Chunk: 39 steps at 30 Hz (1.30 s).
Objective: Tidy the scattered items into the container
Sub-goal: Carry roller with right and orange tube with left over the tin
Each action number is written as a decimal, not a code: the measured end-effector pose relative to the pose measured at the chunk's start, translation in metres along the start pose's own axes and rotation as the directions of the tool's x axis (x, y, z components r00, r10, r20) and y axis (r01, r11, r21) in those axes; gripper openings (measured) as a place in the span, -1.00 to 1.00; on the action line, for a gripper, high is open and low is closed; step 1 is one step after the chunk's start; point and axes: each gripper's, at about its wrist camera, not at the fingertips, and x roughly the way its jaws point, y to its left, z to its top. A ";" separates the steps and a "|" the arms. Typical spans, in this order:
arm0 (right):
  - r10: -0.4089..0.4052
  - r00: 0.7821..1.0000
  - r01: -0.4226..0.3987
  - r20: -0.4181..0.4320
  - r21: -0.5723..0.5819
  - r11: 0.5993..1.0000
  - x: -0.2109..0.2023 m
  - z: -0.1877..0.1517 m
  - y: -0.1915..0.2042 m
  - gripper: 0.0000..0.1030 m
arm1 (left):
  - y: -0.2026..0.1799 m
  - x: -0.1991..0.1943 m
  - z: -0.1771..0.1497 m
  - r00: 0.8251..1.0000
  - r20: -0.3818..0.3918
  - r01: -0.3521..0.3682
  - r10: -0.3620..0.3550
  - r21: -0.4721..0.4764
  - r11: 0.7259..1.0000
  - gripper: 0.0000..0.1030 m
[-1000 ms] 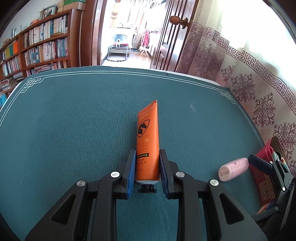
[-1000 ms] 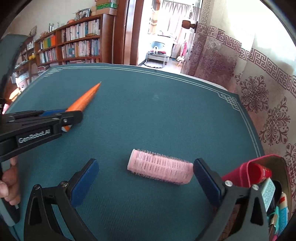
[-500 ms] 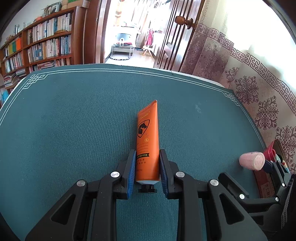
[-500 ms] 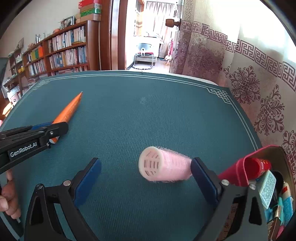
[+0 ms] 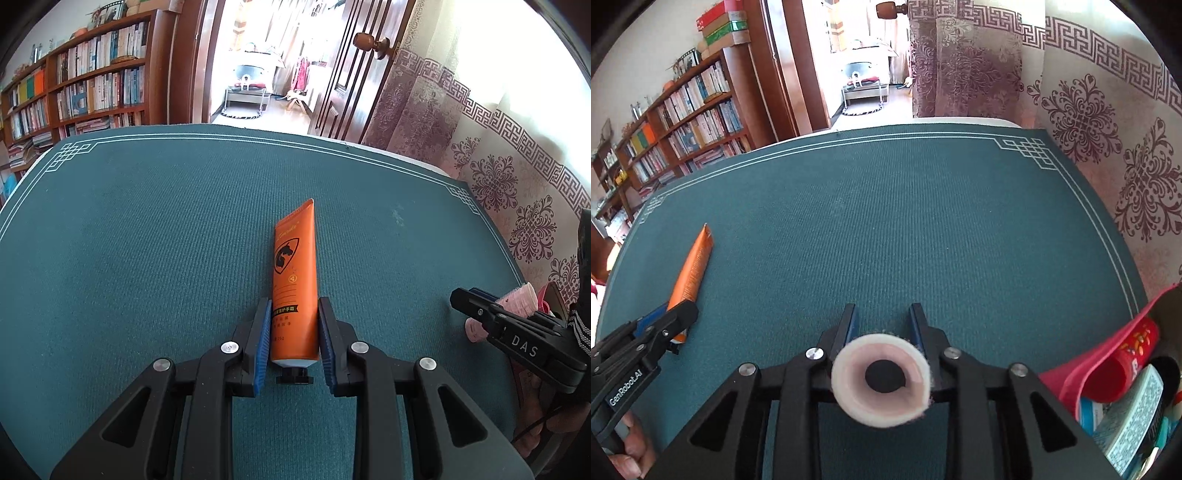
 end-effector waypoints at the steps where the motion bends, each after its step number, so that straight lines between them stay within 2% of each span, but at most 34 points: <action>1: 0.027 1.000 -0.027 0.000 0.008 1.000 -0.002 -0.003 0.000 -0.43 | 0.000 0.000 0.000 1.000 0.000 -0.001 0.001 0.000 1.000 -0.49; 6: 0.138 0.990 -0.138 0.020 -0.001 0.990 -0.021 -0.015 0.011 -0.43 | -0.003 -0.001 0.000 1.000 -0.004 0.011 -0.011 0.002 1.000 -0.49; 11: 0.184 0.979 -0.183 0.090 -0.019 0.983 -0.055 -0.024 0.020 -0.42 | -0.013 -0.009 0.000 0.999 0.011 0.037 -0.037 0.027 0.999 -0.49; 14: 0.182 0.974 -0.182 0.132 -0.012 0.983 -0.078 -0.029 0.017 -0.42 | -0.023 -0.014 0.000 0.997 0.013 0.071 -0.072 0.049 0.996 -0.49; 20: 0.108 0.970 -0.125 0.218 0.065 0.990 -0.123 -0.039 -0.017 -0.42 | -0.049 -0.023 -0.003 0.989 0.005 0.145 -0.146 0.097 0.985 -0.49; 27: -0.022 0.967 -0.028 0.255 0.193 0.981 -0.160 -0.054 -0.076 -0.42 | -0.088 -0.039 -0.013 0.959 -0.027 0.284 -0.284 0.163 0.945 -0.49; 32: -0.048 0.970 -0.020 0.240 0.274 0.962 -0.167 -0.064 -0.112 -0.39 | -0.120 -0.056 -0.022 0.926 -0.053 0.376 -0.374 0.227 0.898 -0.49; 34: -0.035 0.973 -0.034 0.229 0.288 0.957 -0.165 -0.064 -0.122 -0.39 | -0.132 -0.063 -0.026 0.913 -0.064 0.405 -0.402 0.251 0.879 -0.49; 36: -0.015 0.975 -0.055 0.220 0.308 0.950 -0.163 -0.062 -0.132 -0.19 | -0.146 -0.070 -0.030 0.902 -0.074 0.428 -0.425 0.275 0.861 -0.49; 38: 0.007 0.973 -0.085 0.230 0.334 0.939 -0.162 -0.060 -0.142 0.44 | -0.159 -0.076 -0.033 0.891 -0.088 0.450 -0.445 0.298 0.842 -0.49; 39: 0.014 0.969 -0.103 0.247 0.352 0.930 -0.164 -0.060 -0.147 0.56 | -0.165 -0.077 -0.035 0.886 -0.097 0.459 -0.453 0.308 0.833 -0.49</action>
